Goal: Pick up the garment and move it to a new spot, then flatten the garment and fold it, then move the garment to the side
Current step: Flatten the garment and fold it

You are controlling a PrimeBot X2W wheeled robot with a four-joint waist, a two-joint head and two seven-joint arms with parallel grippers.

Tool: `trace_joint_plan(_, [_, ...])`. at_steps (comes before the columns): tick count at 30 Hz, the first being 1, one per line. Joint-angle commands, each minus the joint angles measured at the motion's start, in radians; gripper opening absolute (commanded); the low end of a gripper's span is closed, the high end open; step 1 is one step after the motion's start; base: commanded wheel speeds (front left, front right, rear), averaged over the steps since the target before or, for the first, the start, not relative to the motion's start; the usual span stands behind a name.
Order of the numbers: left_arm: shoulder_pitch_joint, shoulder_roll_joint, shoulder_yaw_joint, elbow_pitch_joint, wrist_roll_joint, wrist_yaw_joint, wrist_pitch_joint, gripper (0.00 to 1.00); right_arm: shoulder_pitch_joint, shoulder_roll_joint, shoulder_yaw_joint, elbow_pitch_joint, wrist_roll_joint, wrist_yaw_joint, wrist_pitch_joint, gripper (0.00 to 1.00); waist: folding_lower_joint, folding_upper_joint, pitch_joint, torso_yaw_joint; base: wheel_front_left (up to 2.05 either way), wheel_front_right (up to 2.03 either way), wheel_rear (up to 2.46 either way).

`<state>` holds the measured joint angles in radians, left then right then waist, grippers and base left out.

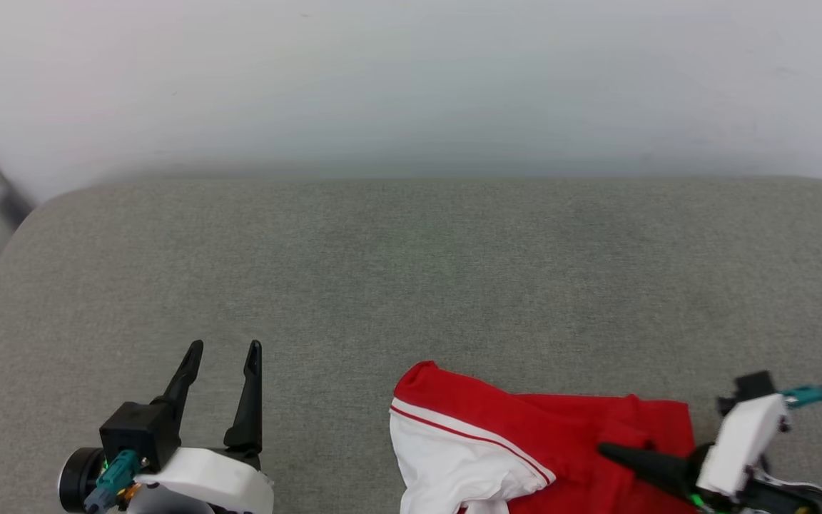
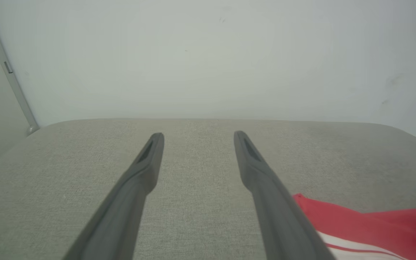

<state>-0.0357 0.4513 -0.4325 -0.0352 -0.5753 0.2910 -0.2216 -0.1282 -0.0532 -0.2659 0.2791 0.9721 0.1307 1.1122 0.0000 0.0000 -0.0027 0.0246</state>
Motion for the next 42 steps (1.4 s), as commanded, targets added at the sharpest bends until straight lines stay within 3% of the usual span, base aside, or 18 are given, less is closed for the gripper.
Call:
trace_joint_plan(1, [-0.018, 0.0, 0.006, 0.0, 0.001, 0.0, -0.003, 1.0, -0.026, 0.003, 0.075, 0.04, 0.08, 0.0, -0.051, 0.0, 0.0, 0.0, 0.004, 0.012, 0.0, 0.0, 0.0])
trace_joint_plan(8, [-0.039, 0.003, 0.002, 0.002, 0.002, -0.007, 0.003, 1.0, -0.065, 0.004, 0.378, 0.108, 0.349, 0.0, -0.239, 0.0, 0.0, 0.0, 0.017, 0.043, 0.0, 0.0, 0.0])
trace_joint_plan(14, [-0.058, -0.002, -0.003, 0.01, 0.003, -0.011, 0.0, 1.0, -0.119, 0.003, 0.576, 0.116, 0.429, 0.0, -0.362, 0.0, 0.0, 0.0, 0.036, 0.062, 0.0, 0.0, 0.0])
trace_joint_plan(16, [-0.058, -0.006, -0.006, 0.015, 0.002, -0.015, -0.002, 1.0, -0.13, 0.003, 0.617, 0.148, 0.398, 0.0, -0.404, 0.2, 0.0, 0.0, 0.041, 0.067, 0.0, 0.0, 0.0])
trace_joint_plan(17, [-0.06, -0.008, -0.008, 0.018, 0.001, -0.015, -0.003, 1.0, -0.142, 0.003, 0.627, 0.16, 0.371, 0.0, -0.432, 0.37, 0.0, 0.0, 0.044, 0.069, 0.0, 0.0, 0.0])
trace_joint_plan(18, [-0.064, -0.01, -0.008, 0.019, 0.001, -0.016, -0.004, 1.0, -0.151, 0.003, 0.637, 0.172, 0.357, 0.0, -0.453, 0.98, 0.0, 0.0, 0.046, 0.07, 0.0, 0.0, 0.0])
trace_joint_plan(24, [-0.061, -0.016, -0.007, 0.03, -0.003, -0.012, -0.01, 1.0, -0.171, -0.002, 0.681, 0.195, 0.315, 0.0, -0.497, 1.0, 0.0, 0.0, 0.05, 0.067, 0.0, 0.0, 0.0])
trace_joint_plan(27, [-0.051, -0.018, -0.005, 0.035, -0.005, -0.007, -0.012, 1.0, -0.188, -0.04, 0.709, 0.158, 0.258, 0.0, -0.534, 1.0, 0.0, 0.0, 0.045, 0.058, 0.0, 0.0, 0.0])
trace_joint_plan(29, [-0.048, -0.019, -0.003, 0.036, -0.006, -0.006, -0.014, 1.0, -0.192, -0.067, 0.728, 0.121, 0.201, 0.0, -0.583, 1.0, 0.0, 0.0, 0.041, 0.05, 0.0, 0.0, 0.0])
trace_joint_plan(30, [-0.046, -0.019, -0.002, 0.039, -0.007, -0.003, -0.017, 1.0, -0.198, -0.142, 0.735, 0.111, 0.029, 0.0, -0.701, 1.0, 0.0, 0.0, 0.033, 0.038, 0.0, 0.0, 0.0])
trace_joint_plan(31, [-0.036, -0.02, 0.003, 0.038, -0.008, 0.003, -0.02, 1.0, -0.185, -0.17, 0.689, 0.113, -0.131, 0.0, -0.806, 1.0, 0.0, 0.0, 0.021, 0.019, 0.0, 0.0, 0.0])
trace_joint_plan(32, [-0.031, -0.021, 0.004, 0.04, -0.009, 0.006, -0.021, 1.0, -0.174, -0.182, 0.662, 0.112, -0.184, 0.0, -0.837, 1.0, 0.0, 0.0, 0.017, 0.013, 0.0, 0.0, 0.0])
trace_joint_plan(37, [-0.016, -0.023, 0.011, 0.037, -0.008, 0.016, -0.025, 1.0, -0.091, -0.214, 0.482, 0.053, -0.422, 0.0, -0.942, 1.0, 0.0, 0.0, 0.0, -0.015, 0.0, 0.0, 0.0])
trace_joint_plan(42, [-0.005, -0.024, 0.026, 0.038, -0.002, 0.023, -0.032, 1.0, 0.025, -0.19, 0.286, -0.091, -0.6, 0.0, -1.024, 1.0, 0.0, 0.0, -0.006, -0.038, 0.0, 0.0, 0.0])
